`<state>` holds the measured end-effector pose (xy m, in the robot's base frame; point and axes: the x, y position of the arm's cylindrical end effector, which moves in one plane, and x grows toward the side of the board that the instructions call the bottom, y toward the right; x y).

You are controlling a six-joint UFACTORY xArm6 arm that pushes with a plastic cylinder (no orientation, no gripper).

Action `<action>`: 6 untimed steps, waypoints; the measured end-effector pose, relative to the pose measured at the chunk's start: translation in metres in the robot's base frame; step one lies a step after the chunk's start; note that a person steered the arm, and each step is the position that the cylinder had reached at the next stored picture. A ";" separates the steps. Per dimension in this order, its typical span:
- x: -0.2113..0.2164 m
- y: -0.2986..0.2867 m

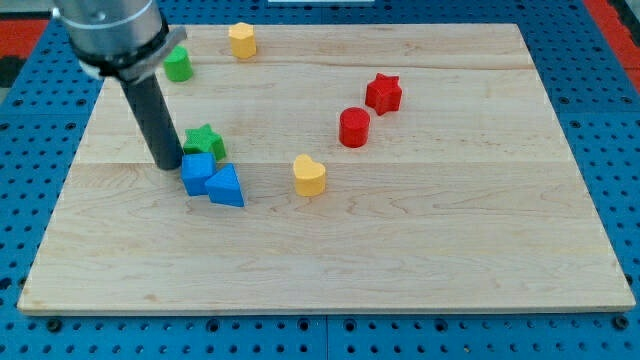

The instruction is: Push the green star into the red circle

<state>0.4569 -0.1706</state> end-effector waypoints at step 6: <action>-0.028 0.122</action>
